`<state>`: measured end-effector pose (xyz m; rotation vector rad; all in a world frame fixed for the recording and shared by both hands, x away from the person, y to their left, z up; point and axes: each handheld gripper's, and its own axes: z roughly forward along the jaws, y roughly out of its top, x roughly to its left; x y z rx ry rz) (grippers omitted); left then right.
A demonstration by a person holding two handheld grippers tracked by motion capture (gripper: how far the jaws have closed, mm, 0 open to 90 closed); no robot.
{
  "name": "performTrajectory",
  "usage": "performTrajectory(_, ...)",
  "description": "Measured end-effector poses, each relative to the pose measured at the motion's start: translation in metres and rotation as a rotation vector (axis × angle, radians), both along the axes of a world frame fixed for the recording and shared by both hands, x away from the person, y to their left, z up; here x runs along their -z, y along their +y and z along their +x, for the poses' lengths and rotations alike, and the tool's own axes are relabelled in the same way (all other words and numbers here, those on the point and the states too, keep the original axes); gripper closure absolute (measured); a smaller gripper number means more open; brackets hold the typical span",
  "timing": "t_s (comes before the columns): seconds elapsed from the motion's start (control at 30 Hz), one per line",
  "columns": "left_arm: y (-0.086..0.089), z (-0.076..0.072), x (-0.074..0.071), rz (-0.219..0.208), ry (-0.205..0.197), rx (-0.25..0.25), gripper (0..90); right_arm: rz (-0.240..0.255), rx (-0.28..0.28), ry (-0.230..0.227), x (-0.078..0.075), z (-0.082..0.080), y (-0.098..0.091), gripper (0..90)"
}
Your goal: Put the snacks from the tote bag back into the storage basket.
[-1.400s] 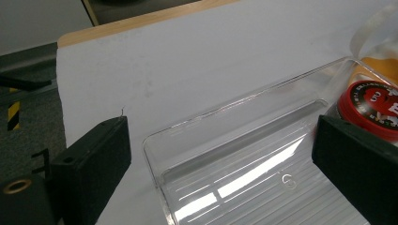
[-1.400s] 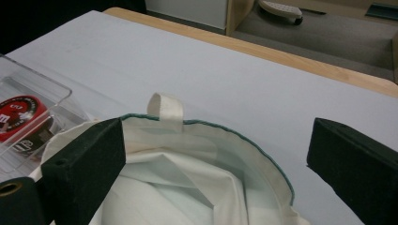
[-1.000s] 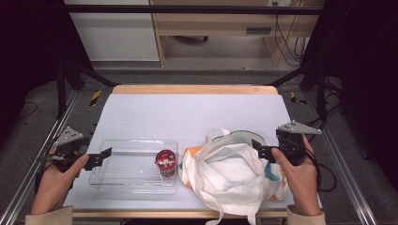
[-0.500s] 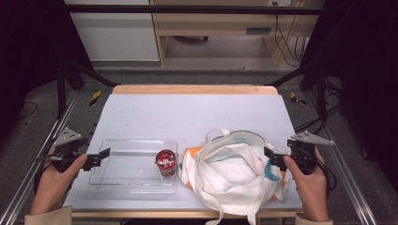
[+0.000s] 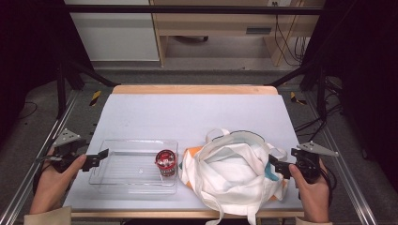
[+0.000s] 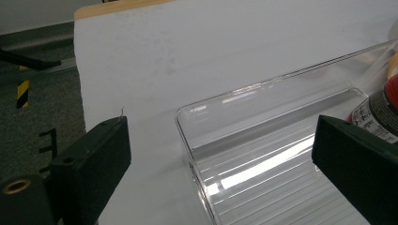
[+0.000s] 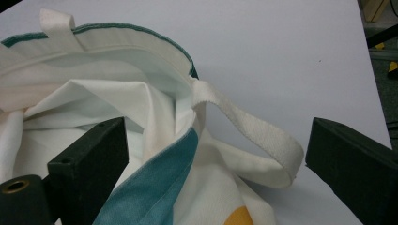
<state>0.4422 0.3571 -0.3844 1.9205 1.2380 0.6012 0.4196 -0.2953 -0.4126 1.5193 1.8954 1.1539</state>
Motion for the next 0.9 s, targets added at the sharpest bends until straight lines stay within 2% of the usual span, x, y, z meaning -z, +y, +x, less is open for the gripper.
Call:
performTrajectory(0.43,0.002,0.002,0.004,0.011,0.012,-0.016,4.9,0.017,0.014,0.015,0.013,-0.008,-0.007,5.5)
performTrajectory(0.63,0.003,0.002,0.005,0.012,0.015,-0.017,4.9,0.033,0.028,0.042,0.019,-0.011,-0.015,5.3)
performTrajectory(0.9,0.003,0.002,0.004,0.012,0.014,-0.018,4.9,0.036,0.033,0.049,0.022,-0.013,-0.018,5.3)
